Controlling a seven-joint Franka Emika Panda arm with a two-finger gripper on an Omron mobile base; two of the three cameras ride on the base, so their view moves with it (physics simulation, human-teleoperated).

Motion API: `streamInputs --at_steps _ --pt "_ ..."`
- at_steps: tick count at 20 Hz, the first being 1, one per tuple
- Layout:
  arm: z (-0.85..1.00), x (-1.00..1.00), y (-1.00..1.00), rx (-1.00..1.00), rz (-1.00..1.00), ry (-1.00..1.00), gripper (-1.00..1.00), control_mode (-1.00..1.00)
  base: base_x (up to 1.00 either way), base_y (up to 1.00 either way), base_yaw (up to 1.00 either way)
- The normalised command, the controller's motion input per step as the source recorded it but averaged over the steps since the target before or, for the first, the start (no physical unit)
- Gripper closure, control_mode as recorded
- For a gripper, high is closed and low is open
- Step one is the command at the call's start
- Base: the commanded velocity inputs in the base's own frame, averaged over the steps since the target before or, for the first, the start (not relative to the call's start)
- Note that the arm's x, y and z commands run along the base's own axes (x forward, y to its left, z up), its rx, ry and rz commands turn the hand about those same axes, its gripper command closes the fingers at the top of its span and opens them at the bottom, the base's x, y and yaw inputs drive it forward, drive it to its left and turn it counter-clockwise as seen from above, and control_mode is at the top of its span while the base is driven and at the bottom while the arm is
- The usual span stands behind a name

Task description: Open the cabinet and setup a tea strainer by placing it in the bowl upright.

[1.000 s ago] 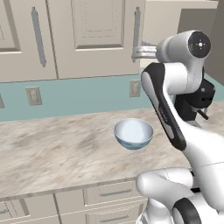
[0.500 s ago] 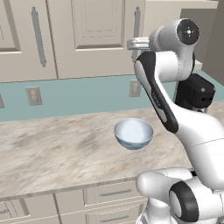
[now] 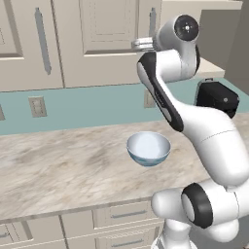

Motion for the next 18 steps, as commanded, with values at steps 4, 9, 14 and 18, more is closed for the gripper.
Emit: streamInputs --at_steps 4,9,14,18 --pt "-0.01 0.4 0.0 -0.03 0.0 0.03 -1.0 -1.0 0.0 0.0 0.0" --pt "-0.06 0.43 -0.02 -0.04 -0.02 0.07 -1.0 -1.0 0.0 0.0 0.0" --pt "-0.12 0.38 -0.02 -0.02 -0.02 0.01 -1.0 -1.0 0.0 0.0 0.0" --pt "-0.12 0.37 -0.11 0.0 0.0 0.0 -1.0 -1.0 0.0 0.0 0.0"
